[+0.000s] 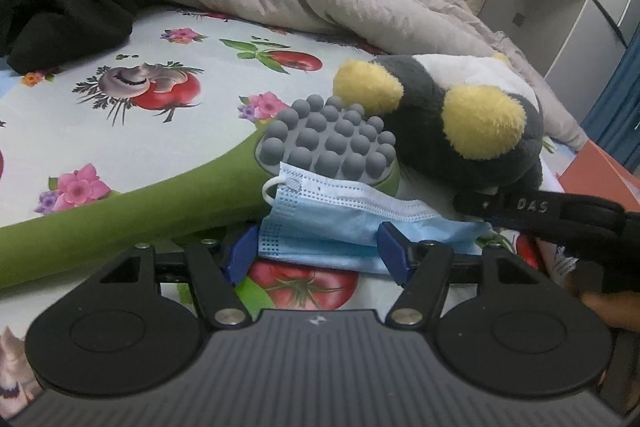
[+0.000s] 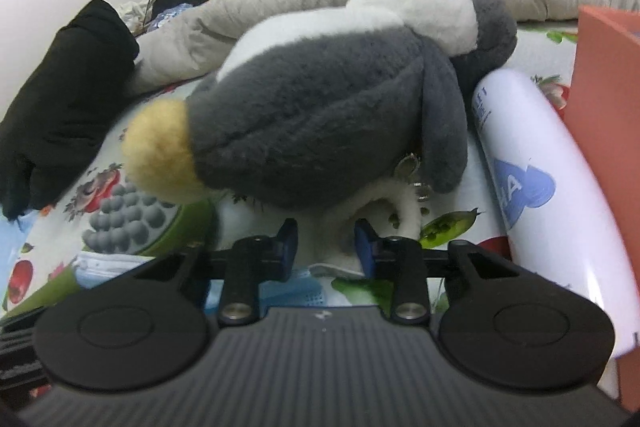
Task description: Organize soft objects
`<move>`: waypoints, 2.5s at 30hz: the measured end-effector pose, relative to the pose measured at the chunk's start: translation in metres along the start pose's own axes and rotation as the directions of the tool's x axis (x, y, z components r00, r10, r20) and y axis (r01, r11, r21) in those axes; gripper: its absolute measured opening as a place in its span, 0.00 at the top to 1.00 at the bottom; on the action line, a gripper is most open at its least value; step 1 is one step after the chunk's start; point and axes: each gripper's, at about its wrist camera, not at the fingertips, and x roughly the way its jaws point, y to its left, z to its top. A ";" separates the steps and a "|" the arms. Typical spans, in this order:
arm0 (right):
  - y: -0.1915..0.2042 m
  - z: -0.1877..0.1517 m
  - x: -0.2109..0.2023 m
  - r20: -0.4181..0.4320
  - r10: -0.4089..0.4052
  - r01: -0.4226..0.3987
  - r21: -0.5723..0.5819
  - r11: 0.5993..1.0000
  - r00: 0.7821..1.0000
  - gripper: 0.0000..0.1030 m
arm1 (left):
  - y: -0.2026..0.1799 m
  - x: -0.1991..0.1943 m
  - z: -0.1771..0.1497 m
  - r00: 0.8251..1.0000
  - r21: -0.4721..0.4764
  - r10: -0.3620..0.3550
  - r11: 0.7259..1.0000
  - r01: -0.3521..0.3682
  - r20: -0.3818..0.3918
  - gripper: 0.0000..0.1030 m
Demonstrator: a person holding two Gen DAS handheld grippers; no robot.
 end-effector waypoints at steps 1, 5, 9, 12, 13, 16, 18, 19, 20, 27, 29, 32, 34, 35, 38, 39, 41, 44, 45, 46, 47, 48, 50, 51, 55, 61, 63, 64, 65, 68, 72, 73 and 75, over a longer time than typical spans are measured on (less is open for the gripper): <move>0.000 -0.001 0.002 -0.002 0.000 0.000 -0.004 1.000 1.000 0.71 | 0.001 0.001 -0.001 1.000 0.000 -0.005 1.000 0.005 0.005 0.32; 0.004 -0.002 0.003 -0.003 -0.012 0.012 -0.047 0.999 1.000 0.88 | -0.001 0.002 -0.003 1.000 0.023 0.007 1.000 -0.008 0.019 0.40; 0.002 -0.001 -0.001 -0.017 -0.009 0.008 -0.040 0.999 1.000 0.89 | -0.001 0.002 -0.002 1.000 0.047 0.018 0.999 -0.019 0.014 0.59; 0.001 -0.002 -0.008 -0.024 -0.008 0.007 -0.034 0.999 1.000 0.89 | 0.002 0.001 -0.001 1.000 0.022 -0.011 1.000 0.011 -0.010 0.79; 0.002 -0.003 -0.011 -0.022 -0.010 0.009 -0.040 0.999 1.000 0.89 | 0.002 -0.001 -0.001 1.000 0.016 -0.015 1.000 0.015 -0.013 0.82; 0.004 -0.005 -0.023 -0.016 -0.011 0.010 -0.061 0.998 1.000 0.89 | -0.001 -0.011 -0.005 1.000 0.014 -0.013 1.000 0.013 -0.008 0.85; 0.006 -0.007 -0.032 -0.012 -0.011 0.010 -0.072 0.997 1.000 0.90 | -0.003 -0.022 -0.009 1.000 0.001 -0.010 1.000 0.010 -0.001 0.86; 0.007 -0.008 -0.037 -0.010 -0.011 0.010 -0.078 0.997 1.000 0.90 | -0.004 -0.028 -0.011 1.000 -0.005 -0.011 1.000 0.011 0.000 0.86; 0.009 -0.009 -0.042 -0.008 -0.010 0.009 -0.085 0.996 1.000 0.90 | -0.004 -0.034 -0.013 1.000 -0.009 -0.010 1.000 0.010 0.001 0.86; 0.020 -0.022 -0.084 0.002 -0.013 0.013 -0.125 0.992 1.000 0.90 | -0.003 -0.089 -0.039 0.999 -0.048 0.042 0.998 -0.041 0.022 0.86; 0.023 -0.029 -0.098 0.001 -0.013 0.013 -0.134 0.991 1.000 0.90 | -0.002 -0.104 -0.049 0.999 -0.071 0.044 0.997 -0.043 0.014 0.86; 0.029 -0.041 -0.118 -0.004 -0.016 0.015 -0.155 0.988 1.000 0.90 | -0.001 -0.125 -0.066 0.999 -0.111 0.040 0.993 -0.040 0.001 0.86; 0.033 -0.051 -0.132 -0.009 -0.020 0.019 -0.174 0.985 1.000 0.90 | -0.002 -0.140 -0.077 0.999 -0.125 0.047 0.991 -0.046 0.000 0.86; 0.036 -0.057 -0.140 -0.013 -0.025 0.022 -0.185 0.983 1.000 0.90 | -0.003 -0.147 -0.082 0.999 -0.132 0.048 0.990 -0.047 -0.001 0.86; 0.041 -0.074 -0.159 -0.025 -0.031 0.025 -0.216 0.976 0.999 0.90 | -0.008 -0.164 -0.097 0.999 -0.145 0.039 0.989 -0.040 -0.013 0.86; 0.042 -0.082 -0.166 -0.029 -0.038 0.031 -0.228 0.973 0.999 0.90 | -0.011 -0.169 -0.102 0.999 -0.135 0.036 0.990 -0.038 -0.020 0.86; 0.043 -0.094 -0.177 -0.035 -0.055 0.045 -0.245 0.968 0.998 0.89 | -0.017 -0.180 -0.113 0.999 -0.123 0.039 0.991 -0.042 -0.029 0.86; 0.041 -0.109 -0.192 -0.037 -0.089 0.076 -0.261 0.962 0.995 0.89 | -0.019 -0.192 -0.125 0.997 -0.126 0.067 0.989 -0.072 -0.040 0.86; 0.039 -0.113 -0.196 -0.039 -0.099 0.086 -0.264 0.961 0.994 0.89 | -0.017 -0.195 -0.127 0.996 -0.140 0.081 0.986 -0.086 -0.039 0.86; 0.036 -0.117 -0.200 -0.040 -0.106 0.092 -0.262 0.961 0.994 0.89 | -0.014 -0.197 -0.128 0.995 -0.151 0.094 0.984 -0.098 -0.037 0.86; 0.033 -0.120 -0.204 -0.041 -0.109 0.095 -0.255 0.962 0.993 0.89 | -0.011 -0.199 -0.130 0.993 -0.158 0.109 0.981 -0.113 -0.033 0.86; 0.031 -0.123 -0.208 -0.042 -0.112 0.098 -0.251 0.963 0.993 0.89 | -0.009 -0.200 -0.131 0.991 -0.162 0.128 0.978 -0.132 -0.032 0.86; 0.027 -0.127 -0.214 -0.042 -0.125 0.111 -0.248 0.962 0.991 0.89 | -0.002 -0.203 -0.132 0.988 -0.189 0.149 0.970 -0.152 -0.033 0.86; 0.025 -0.129 -0.216 -0.043 -0.131 0.116 -0.249 0.962 0.990 0.89 | 0.001 -0.204 -0.132 0.987 -0.203 0.160 0.966 -0.163 -0.032 0.86; 0.020 -0.139 -0.218 -0.055 -0.142 0.123 -0.255 0.959 0.988 0.88 | 0.010 -0.208 -0.134 0.984 -0.251 0.177 0.951 -0.180 -0.032 0.86; 0.014 -0.154 -0.218 -0.107 -0.131 0.104 -0.230 0.968 0.986 0.85 | 0.000 -0.210 -0.138 0.993 -0.206 0.081 0.974 -0.097 -0.088 0.54; 0.014 -0.158 -0.218 -0.116 -0.130 0.101 -0.224 0.969 0.985 0.69 | -0.002 -0.211 -0.141 0.992 -0.186 0.059 0.979 -0.080 -0.115 0.32; 0.014 -0.160 -0.219 -0.115 -0.133 0.105 -0.221 0.970 0.984 0.57 | -0.004 -0.214 -0.143 0.992 -0.170 0.060 0.982 -0.079 -0.110 0.30; 0.015 -0.161 -0.221 -0.110 -0.134 0.108 -0.218 0.970 0.985 0.48 | -0.005 -0.218 -0.145 0.992 -0.148 0.062 0.986 -0.077 -0.107 0.30; 0.014 -0.163 -0.226 -0.086 -0.131 0.111 -0.207 0.972 0.988 0.38 | -0.006 -0.225 -0.148 0.992 -0.101 0.053 0.993 -0.064 -0.115 0.29; 0.011 -0.164 -0.221 -0.063 -0.159 0.143 -0.207 0.968 0.985 0.36 | -0.008 -0.229 -0.143 0.992 -0.019 0.066 0.997 -0.069 -0.103 0.25; 0.010 -0.163 -0.218 -0.066 -0.164 0.147 -0.207 0.967 0.984 0.36 | -0.008 -0.229 -0.141 0.993 0.009 0.066 0.998 -0.066 -0.100 0.25; 0.008 -0.163 -0.212 -0.073 -0.169 0.152 -0.198 0.968 0.983 0.36 | -0.010 -0.227 -0.136 0.994 0.051 0.061 0.997 -0.057 -0.092 0.25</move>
